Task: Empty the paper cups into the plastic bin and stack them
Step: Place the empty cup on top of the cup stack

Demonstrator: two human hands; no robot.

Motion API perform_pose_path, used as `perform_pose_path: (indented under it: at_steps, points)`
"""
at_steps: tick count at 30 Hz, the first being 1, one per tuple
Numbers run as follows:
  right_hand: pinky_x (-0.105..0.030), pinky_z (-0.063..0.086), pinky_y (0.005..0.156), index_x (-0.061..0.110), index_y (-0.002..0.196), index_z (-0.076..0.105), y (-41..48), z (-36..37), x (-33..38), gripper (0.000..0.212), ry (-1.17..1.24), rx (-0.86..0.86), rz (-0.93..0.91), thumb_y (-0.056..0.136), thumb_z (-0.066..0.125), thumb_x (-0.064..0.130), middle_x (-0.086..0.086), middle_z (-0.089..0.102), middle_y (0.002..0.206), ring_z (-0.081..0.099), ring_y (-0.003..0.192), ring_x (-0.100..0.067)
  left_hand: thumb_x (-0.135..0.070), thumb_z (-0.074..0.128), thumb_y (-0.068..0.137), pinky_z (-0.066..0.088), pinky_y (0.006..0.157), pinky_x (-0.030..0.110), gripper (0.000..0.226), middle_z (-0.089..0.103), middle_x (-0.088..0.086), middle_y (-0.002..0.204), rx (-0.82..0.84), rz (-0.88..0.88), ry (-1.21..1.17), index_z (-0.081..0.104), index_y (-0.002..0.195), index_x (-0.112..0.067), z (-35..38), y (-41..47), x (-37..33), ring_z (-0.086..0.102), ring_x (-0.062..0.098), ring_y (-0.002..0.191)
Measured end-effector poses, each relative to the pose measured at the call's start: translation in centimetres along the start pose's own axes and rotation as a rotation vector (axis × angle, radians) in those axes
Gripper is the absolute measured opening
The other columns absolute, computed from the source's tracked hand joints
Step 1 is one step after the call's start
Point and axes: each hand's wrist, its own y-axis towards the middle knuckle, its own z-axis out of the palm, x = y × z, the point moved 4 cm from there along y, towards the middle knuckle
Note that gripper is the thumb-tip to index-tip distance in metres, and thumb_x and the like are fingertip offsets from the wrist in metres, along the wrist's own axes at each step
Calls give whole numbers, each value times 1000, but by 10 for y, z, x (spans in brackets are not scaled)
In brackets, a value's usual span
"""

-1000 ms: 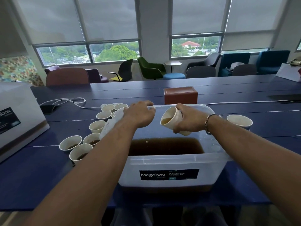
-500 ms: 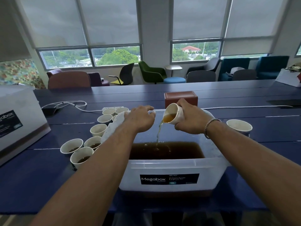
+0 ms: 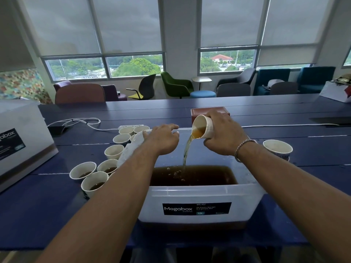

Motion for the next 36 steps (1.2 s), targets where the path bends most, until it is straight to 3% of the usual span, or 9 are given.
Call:
perform_pose_path:
  at_steps: [12,23,36]
  points:
    - [-46,51,88,23,127,40,-2,1,5,73,-86,4,-18,69,82,35,-1,55,122,52,105,-20,-34,37,105,7,118,62,41,34,1,157,6,8,-1,43,145,-32,-2,-1,0,27,26,145]
    - [-39,44,88,22,131,37,-3,-2,7,71,-193,21,-53,74,77,37,-3,51,127,48,112,-22,-36,37,104,6,118,62,40,34,-1,157,4,10,1,43,144,-34,-1,-1,2,25,25,146]
    - [-42,41,94,21,131,40,-2,-5,12,72,-314,-54,-122,70,77,29,-4,51,128,45,117,-24,-35,36,105,2,117,59,40,33,1,158,8,9,-3,42,145,-34,-1,-1,2,24,26,147]
